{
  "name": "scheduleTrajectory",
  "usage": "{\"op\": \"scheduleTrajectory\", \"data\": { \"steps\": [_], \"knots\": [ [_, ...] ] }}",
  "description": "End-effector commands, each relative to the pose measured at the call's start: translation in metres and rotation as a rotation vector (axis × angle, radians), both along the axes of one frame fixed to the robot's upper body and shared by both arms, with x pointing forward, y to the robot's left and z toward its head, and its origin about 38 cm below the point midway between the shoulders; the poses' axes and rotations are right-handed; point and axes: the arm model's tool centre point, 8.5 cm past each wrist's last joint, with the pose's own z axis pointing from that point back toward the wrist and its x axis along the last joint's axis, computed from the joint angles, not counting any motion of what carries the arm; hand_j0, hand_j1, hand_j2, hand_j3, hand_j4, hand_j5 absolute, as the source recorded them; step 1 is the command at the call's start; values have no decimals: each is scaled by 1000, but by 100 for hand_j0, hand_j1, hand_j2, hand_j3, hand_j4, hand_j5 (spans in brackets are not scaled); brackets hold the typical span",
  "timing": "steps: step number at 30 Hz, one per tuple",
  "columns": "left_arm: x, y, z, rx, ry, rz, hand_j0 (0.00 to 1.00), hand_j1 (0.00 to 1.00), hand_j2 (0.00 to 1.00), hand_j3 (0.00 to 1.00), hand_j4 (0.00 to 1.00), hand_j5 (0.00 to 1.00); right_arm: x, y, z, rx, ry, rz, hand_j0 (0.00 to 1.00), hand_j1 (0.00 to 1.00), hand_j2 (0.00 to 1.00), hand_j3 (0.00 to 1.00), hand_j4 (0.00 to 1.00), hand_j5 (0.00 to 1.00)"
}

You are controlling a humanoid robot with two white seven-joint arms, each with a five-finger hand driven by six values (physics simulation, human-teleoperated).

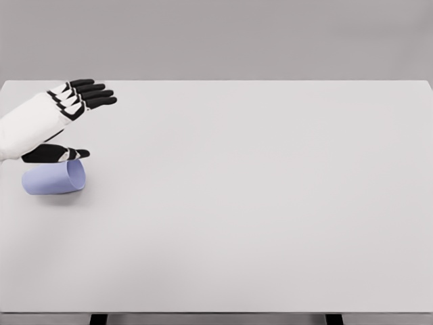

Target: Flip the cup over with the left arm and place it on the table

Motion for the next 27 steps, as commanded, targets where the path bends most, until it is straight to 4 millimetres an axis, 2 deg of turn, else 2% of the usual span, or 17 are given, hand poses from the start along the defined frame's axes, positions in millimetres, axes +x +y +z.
{"op": "scheduleTrajectory", "data": {
  "steps": [1,16,18,19,21,23,27],
  "knots": [
    [0,-1,-1,-3,7,-3,100,100,100,100,100,100,1,0,0,-3,-5,0,100,100,100,100,100,100],
    [1,1,3,-7,-13,7,100,100,100,100,100,100,-3,0,0,1,7,5,100,100,100,100,100,100],
    [0,0,-2,4,0,3,100,100,100,100,100,100,-3,0,0,0,7,5,100,100,100,100,100,100],
    [2,5,4,22,-16,15,100,100,100,100,100,100,-3,0,0,1,7,5,100,100,100,100,100,100],
    [3,27,31,104,-45,51,100,100,100,100,100,100,-3,0,0,1,7,5,100,100,100,100,100,100],
    [-1,40,46,184,29,46,100,100,100,100,100,100,-3,0,0,1,7,5,100,100,100,100,100,100],
    [-8,41,36,328,287,-37,100,100,100,100,100,100,-3,0,0,1,7,5,100,100,100,100,100,100]
  ]
}}
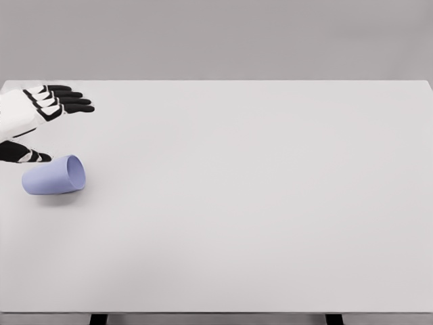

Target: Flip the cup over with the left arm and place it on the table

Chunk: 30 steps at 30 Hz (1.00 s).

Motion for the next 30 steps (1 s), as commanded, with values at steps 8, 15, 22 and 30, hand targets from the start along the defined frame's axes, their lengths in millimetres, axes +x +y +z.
{"op": "scheduleTrajectory", "data": {
  "steps": [8,15,22,30],
  "knots": [
    [5,0,26,-25,152,6,100,100,100,100,100,100,0,0,0,0,0,-1,100,100,100,100,100,100],
    [19,25,46,-191,372,286,100,100,100,100,100,100,0,0,0,0,0,-1,100,100,100,100,100,100],
    [27,30,36,-220,443,400,100,100,100,100,100,100,0,0,0,1,1,0,100,100,100,100,100,100],
    [28,22,26,-235,458,369,100,100,100,100,100,100,0,0,0,1,1,0,100,100,100,100,100,100]
  ]
}}
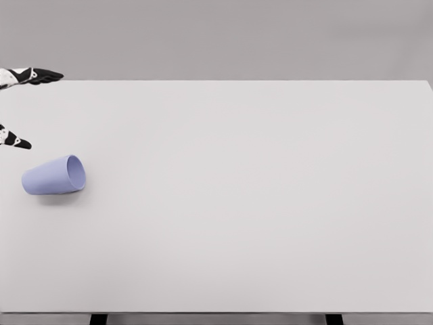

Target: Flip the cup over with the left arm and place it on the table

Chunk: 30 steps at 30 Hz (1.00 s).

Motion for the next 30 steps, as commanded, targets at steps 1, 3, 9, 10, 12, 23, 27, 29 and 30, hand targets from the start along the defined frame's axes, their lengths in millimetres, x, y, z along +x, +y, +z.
{"op": "scheduleTrajectory", "data": {
  "steps": [1,3,9,10,12,23,27,29,30],
  "knots": [
    [1,-4,-5,-17,4,-10,100,100,100,100,100,100,0,0,0,0,1,0,100,100,100,100,100,100],
    [1,-9,-7,-26,-14,-45,100,100,100,100,100,100,0,0,0,0,1,-1,100,100,100,100,100,100],
    [0,-11,-11,-18,-2,-59,100,100,100,100,100,100,0,0,0,0,1,0,100,100,100,100,100,100],
    [3,-19,-16,-6,17,-81,100,100,100,100,100,100,0,0,0,0,-1,-1,100,100,100,100,100,100],
    [12,-48,-24,40,68,-166,100,100,100,100,100,100,0,0,0,0,-1,-1,100,100,100,100,100,100],
    [8,-56,-13,85,301,-204,100,100,100,100,100,100,0,0,0,0,-1,1,100,100,100,100,100,100],
    [4,-55,-36,69,365,-202,100,100,100,100,100,100,0,0,0,0,-1,1,100,100,100,100,100,100],
    [5,-52,-29,61,348,-186,100,100,100,100,100,100,0,0,0,0,-1,1,100,100,100,100,100,100],
    [5,-52,-28,60,345,-185,100,100,100,100,100,100,0,0,0,0,1,0,100,100,100,100,100,100]
  ]
}}
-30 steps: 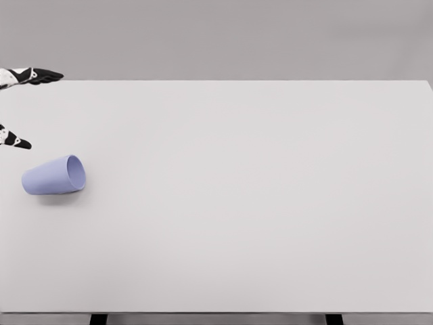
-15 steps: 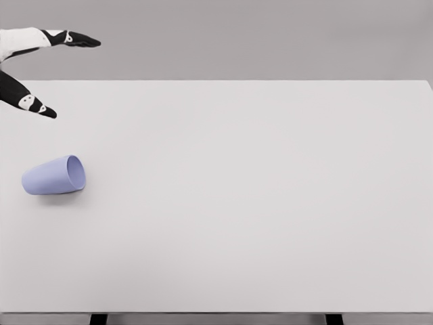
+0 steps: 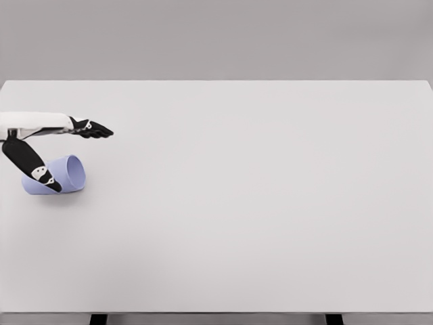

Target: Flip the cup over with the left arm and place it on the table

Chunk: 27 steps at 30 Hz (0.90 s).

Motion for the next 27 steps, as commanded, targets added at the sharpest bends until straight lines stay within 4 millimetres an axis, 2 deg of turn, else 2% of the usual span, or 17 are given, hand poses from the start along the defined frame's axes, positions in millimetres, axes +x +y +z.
{"op": "scheduleTrajectory", "data": {
  "steps": [1,3,5,9,11,13,15,18,22,27],
  "knots": [
    [-1,4,4,-12,-3,18,100,100,100,100,100,100,0,0,0,0,0,0,100,100,100,100,100,100],
    [-3,15,14,-15,-30,48,100,100,100,100,100,100,0,0,0,0,0,-1,100,100,100,100,100,100],
    [-3,15,9,-12,-19,48,100,100,100,100,100,100,0,0,0,-1,1,0,100,100,100,100,100,100],
    [0,15,15,3,-28,68,100,100,100,100,100,100,0,0,0,0,-1,0,100,100,100,100,100,100],
    [1,16,13,19,-17,85,100,100,100,100,100,100,0,0,0,-1,0,-1,100,100,100,100,100,100],
    [3,13,2,60,6,93,100,100,100,100,100,100,0,0,0,0,0,0,100,100,100,100,100,100],
    [8,18,0,83,1,171,100,100,100,100,100,100,0,0,0,0,-1,0,100,100,100,100,100,100],
    [20,19,-2,91,-101,273,100,100,100,100,100,100,0,0,0,0,0,0,100,100,100,100,100,100],
    [26,26,-8,118,-183,360,100,100,100,100,100,100,0,0,0,-1,1,0,100,100,100,100,100,100],
    [27,27,-16,144,-181,381,100,100,100,100,100,100,0,0,0,-1,0,-1,100,100,100,100,100,100]
  ]
}}
